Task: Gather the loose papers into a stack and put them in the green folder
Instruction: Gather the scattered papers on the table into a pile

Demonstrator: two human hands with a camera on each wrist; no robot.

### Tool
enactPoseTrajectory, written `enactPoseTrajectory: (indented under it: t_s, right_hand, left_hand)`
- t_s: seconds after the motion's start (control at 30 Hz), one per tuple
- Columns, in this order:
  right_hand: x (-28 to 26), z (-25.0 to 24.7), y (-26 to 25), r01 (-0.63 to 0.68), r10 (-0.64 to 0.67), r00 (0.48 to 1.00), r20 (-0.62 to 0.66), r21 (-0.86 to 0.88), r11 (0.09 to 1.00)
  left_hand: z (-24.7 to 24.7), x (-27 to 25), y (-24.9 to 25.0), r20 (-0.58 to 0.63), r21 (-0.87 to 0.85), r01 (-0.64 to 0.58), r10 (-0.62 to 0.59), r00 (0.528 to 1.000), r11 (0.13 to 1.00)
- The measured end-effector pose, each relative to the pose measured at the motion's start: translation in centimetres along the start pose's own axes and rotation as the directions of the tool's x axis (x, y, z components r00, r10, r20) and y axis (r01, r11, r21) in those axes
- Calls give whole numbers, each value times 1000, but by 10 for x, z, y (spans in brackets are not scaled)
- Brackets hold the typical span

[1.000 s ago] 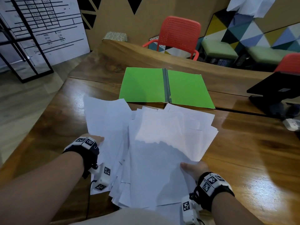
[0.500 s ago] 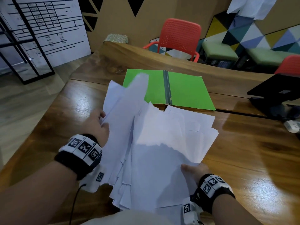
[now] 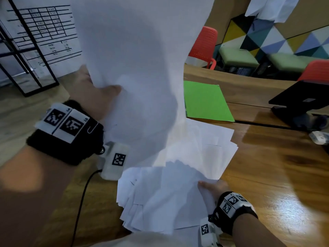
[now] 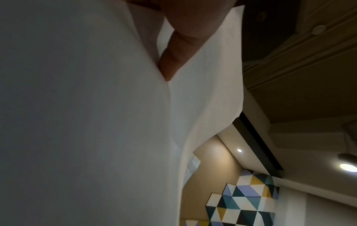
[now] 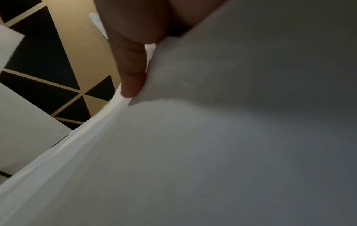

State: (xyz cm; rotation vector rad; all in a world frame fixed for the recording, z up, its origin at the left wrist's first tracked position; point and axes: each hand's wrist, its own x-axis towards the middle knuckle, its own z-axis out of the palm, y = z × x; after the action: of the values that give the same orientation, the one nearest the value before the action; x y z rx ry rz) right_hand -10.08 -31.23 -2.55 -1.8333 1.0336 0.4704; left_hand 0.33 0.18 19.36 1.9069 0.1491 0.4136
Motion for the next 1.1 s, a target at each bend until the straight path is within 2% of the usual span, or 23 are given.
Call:
enactPoseTrajectory:
  t_s: [0.07, 0.13, 0.2, 0.27, 0.33, 0.4, 0.43, 0.5, 0.53, 0.57, 0.6, 0.63, 0.67, 0.7, 0.73, 0.8, 0.93, 1.0, 1.1]
  right_hand:
    - [1, 1, 1, 0, 0, 1000, 4, 79, 997]
    - [-1, 1, -1, -34, 25, 999, 43, 217, 976]
    - [3, 2, 0, -80, 51, 994, 94, 332, 940]
    - [6, 4, -1, -92, 54, 992, 113, 365, 927]
    - [-1, 5, -3, -80, 48, 993, 108, 321, 944]
    - [-5, 3, -2, -41, 24, 997, 75, 229, 973]
    - [-6, 2, -2, -18, 9, 998, 56, 171, 985]
    - [-7, 2, -1, 5, -10, 999, 35, 126, 992]
    - [-8, 3, -2, 25, -28, 999, 19, 128, 991]
    - [-10, 4, -3, 37, -37, 999, -4, 114, 993]
    - [-10, 4, -5, 55, -53, 998, -26, 94, 994]
    - [-11, 4, -6, 69, -65, 997, -50, 85, 994]
    - [-12, 2, -7, 91, -86, 994, -63, 98, 991]
    - [-18, 1, -10, 120, -112, 991, -73, 111, 987]
    - [-19, 0, -11, 146, -140, 989, -53, 134, 980]
    - [-18, -1, -9, 131, -137, 990, 22, 185, 974]
    - [-11, -4, -13, 109, -143, 978, 149, 219, 970]
    - [-10, -9, -19, 89, -121, 979, 167, 185, 979]
    - [-19, -12, -26, 86, -118, 974, 195, 161, 983]
  left_hand:
    - [11, -3, -11, 139, -56, 58, -50, 989, 997]
    - [29, -9, -41, 232, 21, 191, -190, 954, 981]
    - [46, -18, -77, 291, 90, 376, -385, 876, 922]
    - [60, -29, -111, 327, 228, 451, -504, 799, 863]
    - [69, -44, -140, 341, 476, 390, -574, 744, 788]
    - [75, -65, -153, 372, 701, 246, -637, 675, 670]
    - [79, -73, -157, 395, 744, 196, -657, 642, 638]
    - [90, -85, -163, 465, 740, 141, -652, 599, 657]
    - [94, -89, -163, 487, 736, 120, -644, 590, 666]
    - [96, -91, -162, 486, 746, 90, -632, 604, 660]
    - [96, -91, -158, 441, 769, 77, -614, 654, 635]
    - [93, -88, -157, 356, 790, 118, -607, 711, 602]
    - [89, -84, -157, 259, 794, 198, -615, 744, 574]
    - [84, -80, -158, 175, 785, 279, -631, 756, 553]
    - [80, -75, -158, 116, 765, 358, -661, 742, 535]
    - [76, -69, -162, 103, 716, 435, -699, 708, 546]
    - [75, -59, -170, 209, 557, 482, -676, 707, 676]
    - [75, -58, -171, 241, 513, 489, -665, 707, 706]
    - [77, -64, -171, 310, 493, 490, -672, 673, 719]
